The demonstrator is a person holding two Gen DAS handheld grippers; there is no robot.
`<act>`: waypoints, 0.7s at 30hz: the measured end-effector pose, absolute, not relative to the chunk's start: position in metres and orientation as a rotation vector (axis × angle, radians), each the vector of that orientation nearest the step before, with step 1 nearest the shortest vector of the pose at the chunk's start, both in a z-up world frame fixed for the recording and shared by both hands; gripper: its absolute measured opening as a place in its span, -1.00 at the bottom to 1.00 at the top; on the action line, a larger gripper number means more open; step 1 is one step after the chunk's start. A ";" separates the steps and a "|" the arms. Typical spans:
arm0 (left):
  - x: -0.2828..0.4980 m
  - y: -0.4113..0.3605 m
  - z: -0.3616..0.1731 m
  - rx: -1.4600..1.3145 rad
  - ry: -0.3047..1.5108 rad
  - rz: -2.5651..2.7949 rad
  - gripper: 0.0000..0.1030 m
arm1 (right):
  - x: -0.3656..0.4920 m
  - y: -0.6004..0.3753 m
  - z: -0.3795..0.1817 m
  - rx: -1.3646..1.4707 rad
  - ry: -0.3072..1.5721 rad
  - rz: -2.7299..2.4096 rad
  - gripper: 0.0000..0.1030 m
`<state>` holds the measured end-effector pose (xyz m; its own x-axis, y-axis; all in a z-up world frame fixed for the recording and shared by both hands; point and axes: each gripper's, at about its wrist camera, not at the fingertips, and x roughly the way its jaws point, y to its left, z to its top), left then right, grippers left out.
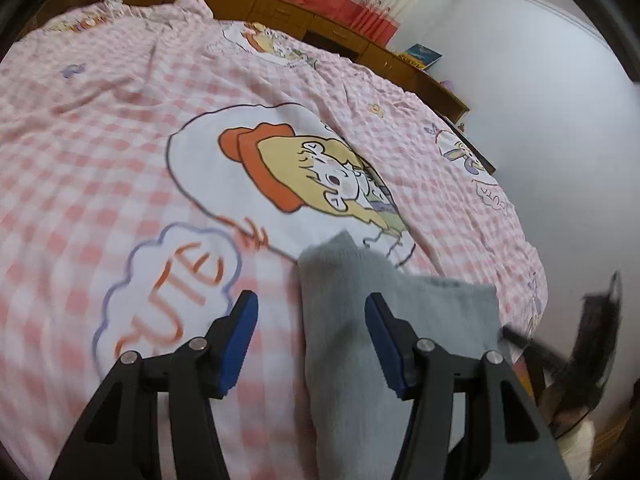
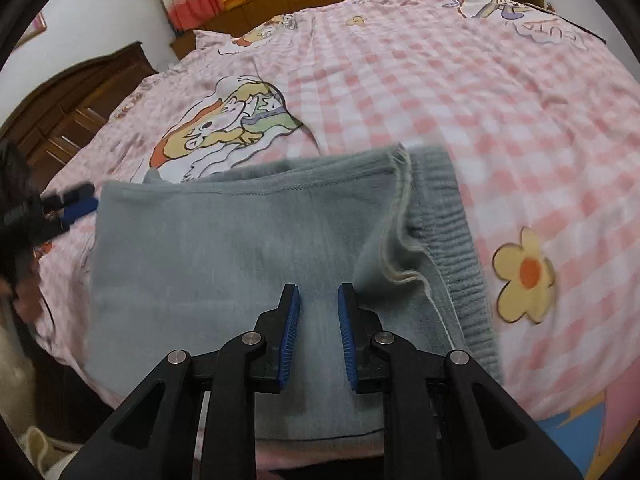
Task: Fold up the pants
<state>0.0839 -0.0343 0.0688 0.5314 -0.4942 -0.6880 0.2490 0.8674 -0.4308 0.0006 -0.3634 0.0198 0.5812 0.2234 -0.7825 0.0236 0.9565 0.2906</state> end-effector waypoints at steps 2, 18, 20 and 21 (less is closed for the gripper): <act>0.099 -0.037 0.073 -0.276 0.919 -0.483 0.14 | -0.005 -0.367 0.017 0.291 0.920 0.135 -0.60; 0.183 -0.102 0.044 0.012 1.430 -0.555 0.13 | -0.007 -0.370 0.014 0.282 0.884 0.207 -0.60; 0.178 -0.105 0.042 0.065 1.452 -0.539 -0.09 | -0.007 -0.370 0.014 0.277 0.885 0.206 -0.60; 0.177 -0.106 0.043 0.102 1.456 -0.532 -0.41 | -0.007 -0.370 0.014 0.274 0.884 0.205 -0.60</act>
